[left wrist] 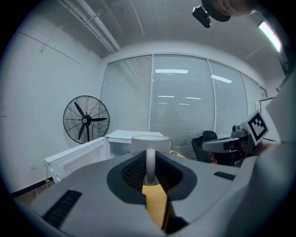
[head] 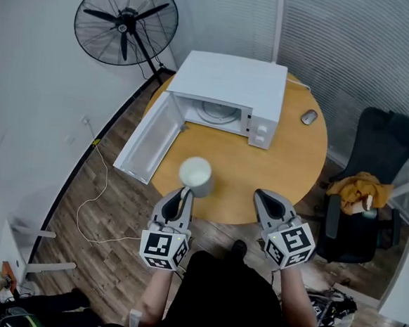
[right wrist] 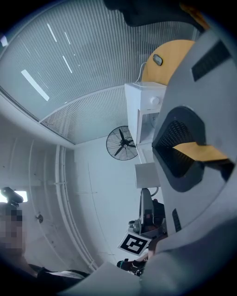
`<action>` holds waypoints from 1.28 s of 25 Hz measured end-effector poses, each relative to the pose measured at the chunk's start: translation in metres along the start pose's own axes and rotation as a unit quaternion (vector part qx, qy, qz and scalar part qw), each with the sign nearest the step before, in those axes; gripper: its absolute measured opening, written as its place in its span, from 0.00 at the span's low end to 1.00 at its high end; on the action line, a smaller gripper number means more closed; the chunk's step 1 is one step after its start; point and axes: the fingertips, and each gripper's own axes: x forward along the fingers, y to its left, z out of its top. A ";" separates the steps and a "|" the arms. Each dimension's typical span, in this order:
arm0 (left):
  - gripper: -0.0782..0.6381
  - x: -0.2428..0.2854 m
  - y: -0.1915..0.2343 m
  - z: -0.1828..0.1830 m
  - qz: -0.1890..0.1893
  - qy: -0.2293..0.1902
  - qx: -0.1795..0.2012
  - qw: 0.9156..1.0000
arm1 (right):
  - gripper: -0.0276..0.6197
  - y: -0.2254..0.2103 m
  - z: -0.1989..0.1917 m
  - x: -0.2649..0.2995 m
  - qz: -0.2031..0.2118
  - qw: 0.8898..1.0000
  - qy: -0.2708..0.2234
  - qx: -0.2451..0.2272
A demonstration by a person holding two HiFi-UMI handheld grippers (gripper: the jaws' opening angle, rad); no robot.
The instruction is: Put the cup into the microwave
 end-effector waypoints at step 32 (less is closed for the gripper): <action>0.16 0.119 0.085 -0.005 -0.058 0.008 0.001 0.998 | 0.06 -0.032 0.028 0.098 -0.070 0.997 0.013 0.003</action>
